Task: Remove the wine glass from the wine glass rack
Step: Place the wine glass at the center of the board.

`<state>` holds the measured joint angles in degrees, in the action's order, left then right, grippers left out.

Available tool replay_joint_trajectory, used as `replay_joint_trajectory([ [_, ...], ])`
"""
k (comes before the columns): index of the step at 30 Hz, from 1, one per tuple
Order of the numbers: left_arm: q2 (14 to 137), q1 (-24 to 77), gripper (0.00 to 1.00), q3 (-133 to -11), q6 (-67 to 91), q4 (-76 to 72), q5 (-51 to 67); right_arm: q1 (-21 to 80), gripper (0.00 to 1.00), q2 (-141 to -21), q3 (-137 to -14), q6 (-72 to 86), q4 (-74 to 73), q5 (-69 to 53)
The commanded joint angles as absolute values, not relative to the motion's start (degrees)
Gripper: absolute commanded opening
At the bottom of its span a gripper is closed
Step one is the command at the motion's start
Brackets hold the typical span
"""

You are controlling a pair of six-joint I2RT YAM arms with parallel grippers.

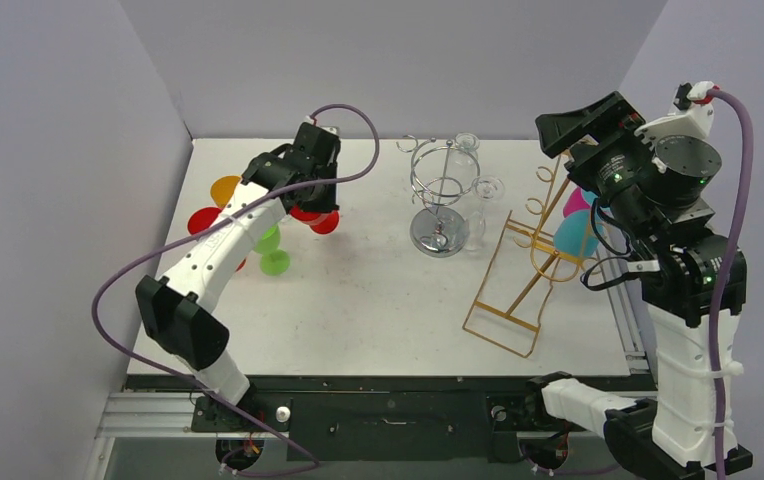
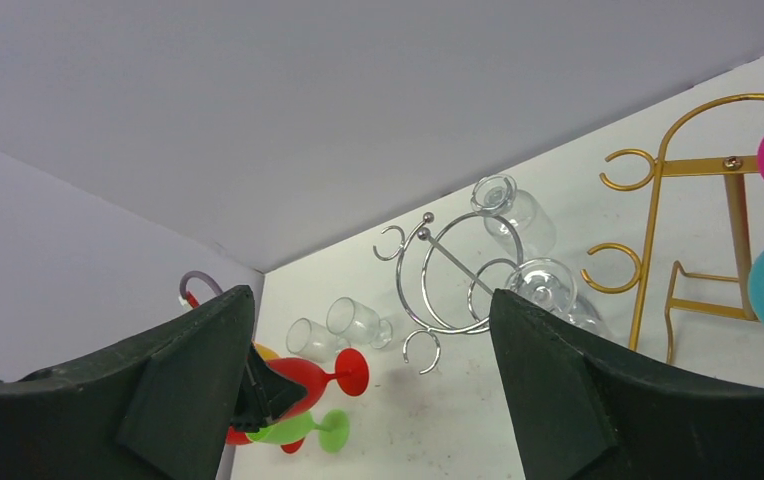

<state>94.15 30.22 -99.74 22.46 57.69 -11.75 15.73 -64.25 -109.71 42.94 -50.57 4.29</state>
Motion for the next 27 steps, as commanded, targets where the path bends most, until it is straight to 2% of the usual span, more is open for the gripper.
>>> replay_joint_trajectory([
  [1,97.93,30.32,0.0,-105.02,19.73,59.55,-14.32,15.17,0.82,-62.85,-109.83,40.86,-51.24,6.79],
  [10,104.92,29.51,0.0,-107.13,19.25,60.56,-12.88,14.17,0.83,-62.41,-109.69,39.33,-53.35,8.61],
  [27,107.43,26.69,0.0,-101.07,17.95,58.78,-10.4,11.82,0.84,-62.41,-107.28,38.78,-53.54,7.81],
])
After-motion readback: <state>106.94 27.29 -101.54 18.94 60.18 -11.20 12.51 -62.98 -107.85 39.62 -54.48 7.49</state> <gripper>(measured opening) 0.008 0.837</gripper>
